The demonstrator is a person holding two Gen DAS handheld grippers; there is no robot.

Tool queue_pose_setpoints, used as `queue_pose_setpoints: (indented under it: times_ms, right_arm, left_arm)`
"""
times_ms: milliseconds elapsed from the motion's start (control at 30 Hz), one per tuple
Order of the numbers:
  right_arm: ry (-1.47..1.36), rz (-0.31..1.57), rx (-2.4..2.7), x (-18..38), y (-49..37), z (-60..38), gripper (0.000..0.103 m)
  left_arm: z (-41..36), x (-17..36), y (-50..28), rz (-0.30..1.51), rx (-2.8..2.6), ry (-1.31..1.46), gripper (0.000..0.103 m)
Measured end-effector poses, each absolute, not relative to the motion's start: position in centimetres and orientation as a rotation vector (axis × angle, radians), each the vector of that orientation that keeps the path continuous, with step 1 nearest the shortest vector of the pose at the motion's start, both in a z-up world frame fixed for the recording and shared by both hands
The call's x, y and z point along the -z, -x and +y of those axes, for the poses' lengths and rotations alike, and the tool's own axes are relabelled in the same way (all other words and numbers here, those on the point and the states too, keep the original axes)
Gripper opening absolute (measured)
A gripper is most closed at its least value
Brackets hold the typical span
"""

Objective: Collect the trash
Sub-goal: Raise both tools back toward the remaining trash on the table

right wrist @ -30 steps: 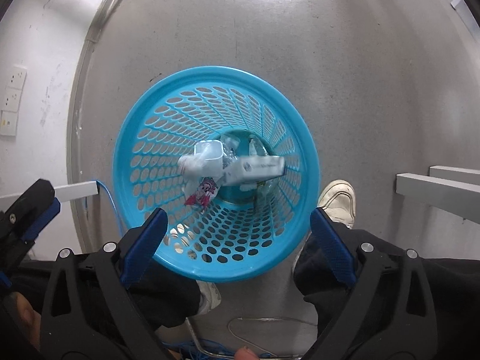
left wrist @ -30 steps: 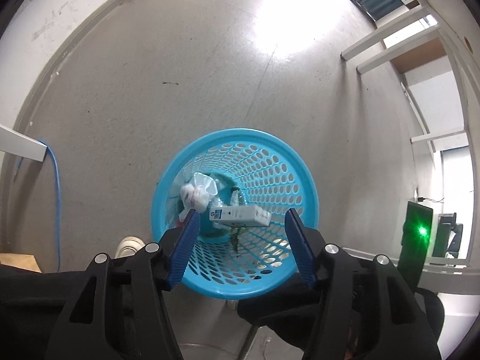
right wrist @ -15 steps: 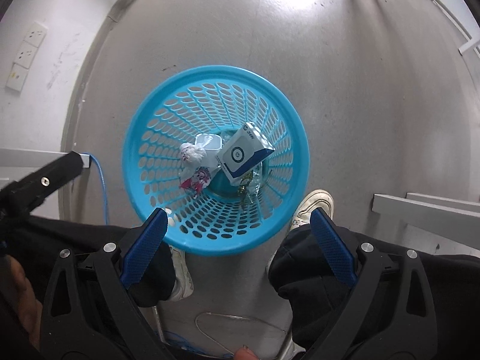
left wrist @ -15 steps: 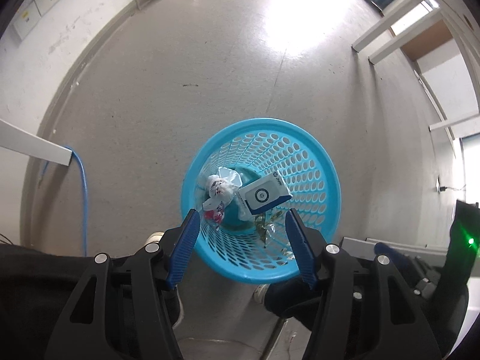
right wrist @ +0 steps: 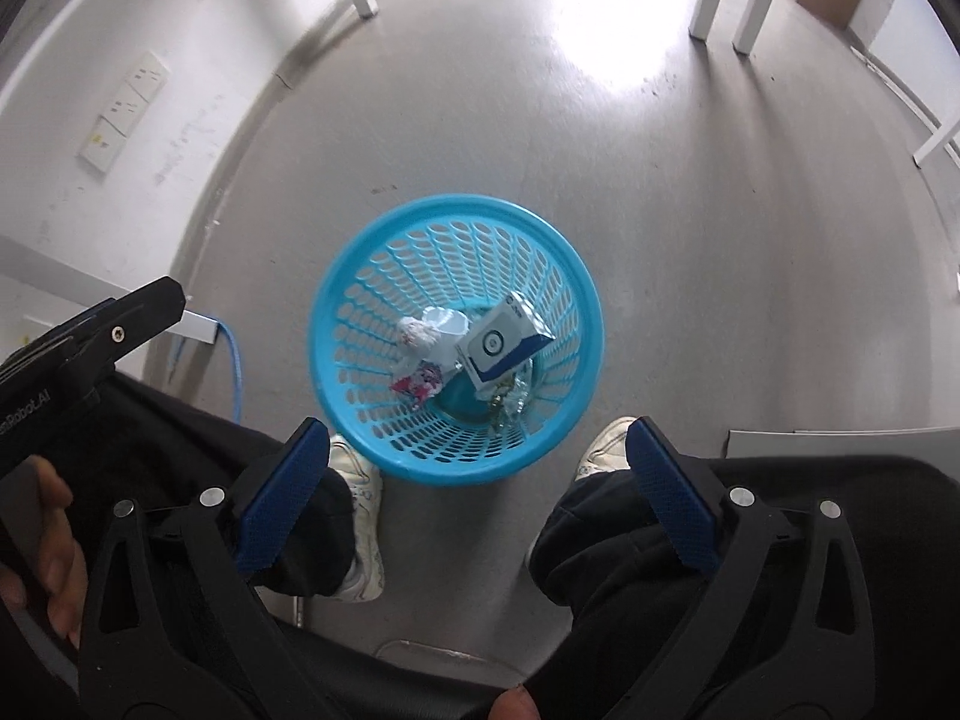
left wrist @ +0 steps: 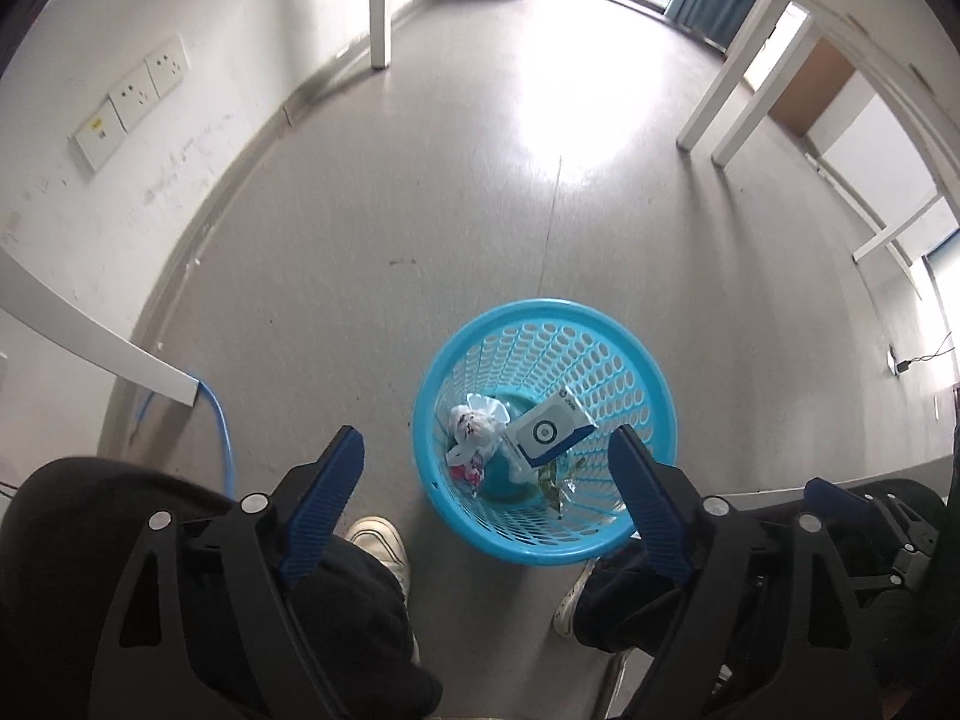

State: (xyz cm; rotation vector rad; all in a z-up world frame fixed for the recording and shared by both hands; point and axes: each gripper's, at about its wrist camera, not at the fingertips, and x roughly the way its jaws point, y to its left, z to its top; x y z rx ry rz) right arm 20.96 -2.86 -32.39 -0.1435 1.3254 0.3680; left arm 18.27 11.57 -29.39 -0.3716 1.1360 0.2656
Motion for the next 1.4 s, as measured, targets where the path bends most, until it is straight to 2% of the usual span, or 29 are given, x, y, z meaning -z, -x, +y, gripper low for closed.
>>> queue_pose_setpoints:
  times_ms: [167,333,733,900,1067,1400]
  right_arm:
    - [0.075,1.288,-0.383,30.1,-19.2,-4.3,0.095]
    - [0.096,1.235,-0.410,27.7,-16.6,-4.6,0.095]
    - [0.097,1.130,-0.474,21.5,-10.2,-7.4,0.095]
    - [0.114,1.077,-0.511,18.9,-7.4,-9.1,0.095]
    - [0.102,1.015,-0.557,15.7,-5.1,-10.0,0.095]
    - [0.039,0.740,-0.618,3.3,-2.8,-11.1,0.095]
  left_arm:
    - [11.4,28.0,-16.7,1.084,-0.250,0.382,0.092]
    - [10.1,26.4,-14.9,1.078,-0.176,0.369,0.097]
    - [7.9,21.3,-9.1,1.014,-0.221,0.183,0.097]
    - [8.3,18.7,-6.2,0.963,-0.183,0.205,0.097]
    - [8.4,15.3,-4.2,0.897,-0.126,0.224,0.097]
    - [8.0,4.0,-2.5,0.636,-0.003,0.175,0.097]
